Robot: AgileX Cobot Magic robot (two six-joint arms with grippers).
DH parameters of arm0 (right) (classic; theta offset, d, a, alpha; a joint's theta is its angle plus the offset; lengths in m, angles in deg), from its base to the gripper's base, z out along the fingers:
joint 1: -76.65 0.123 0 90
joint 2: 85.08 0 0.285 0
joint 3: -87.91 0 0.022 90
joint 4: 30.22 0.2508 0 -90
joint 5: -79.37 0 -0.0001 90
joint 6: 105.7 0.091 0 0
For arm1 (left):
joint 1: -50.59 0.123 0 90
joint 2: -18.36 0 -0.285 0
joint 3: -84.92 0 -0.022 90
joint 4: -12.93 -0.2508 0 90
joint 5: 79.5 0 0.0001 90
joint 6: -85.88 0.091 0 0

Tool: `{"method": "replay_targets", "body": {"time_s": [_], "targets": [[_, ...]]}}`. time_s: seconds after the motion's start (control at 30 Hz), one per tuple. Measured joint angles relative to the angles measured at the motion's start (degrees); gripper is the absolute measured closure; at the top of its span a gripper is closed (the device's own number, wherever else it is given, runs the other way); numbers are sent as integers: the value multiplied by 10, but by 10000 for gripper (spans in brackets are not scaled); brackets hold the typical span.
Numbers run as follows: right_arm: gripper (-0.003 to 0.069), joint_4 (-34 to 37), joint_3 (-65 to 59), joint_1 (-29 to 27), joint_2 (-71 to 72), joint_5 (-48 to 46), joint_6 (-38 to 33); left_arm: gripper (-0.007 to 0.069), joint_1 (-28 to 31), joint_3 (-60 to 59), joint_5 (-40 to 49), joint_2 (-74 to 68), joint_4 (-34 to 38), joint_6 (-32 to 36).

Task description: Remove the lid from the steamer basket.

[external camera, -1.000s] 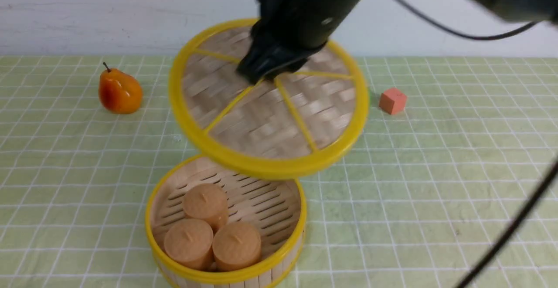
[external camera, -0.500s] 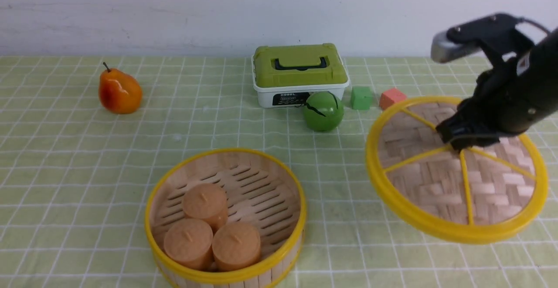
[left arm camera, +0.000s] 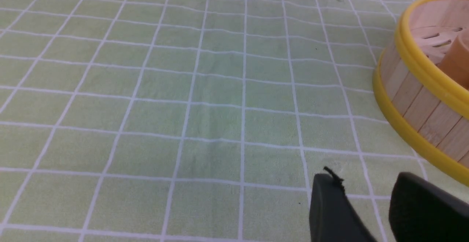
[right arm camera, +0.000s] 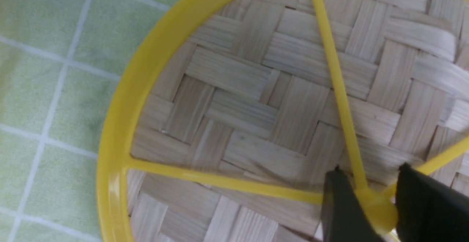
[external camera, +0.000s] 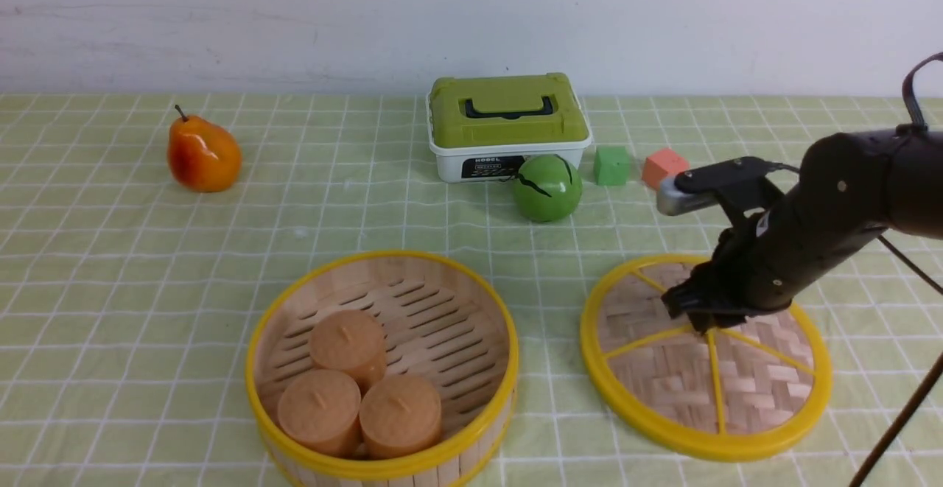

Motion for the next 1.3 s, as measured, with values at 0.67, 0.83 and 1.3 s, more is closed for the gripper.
{"method": "replay_targets", "body": {"time_s": [0.67,0.83,1.3], "targets": [[432,7,-119,0,465,-70,0,386,0,0,0,0,0,0],[664,8,-211,0,622,-76,0,386,0,0,0,0,0,0],[678,-8,-253,0,791,-92,0,386,0,0,0,0,0,0]]}}
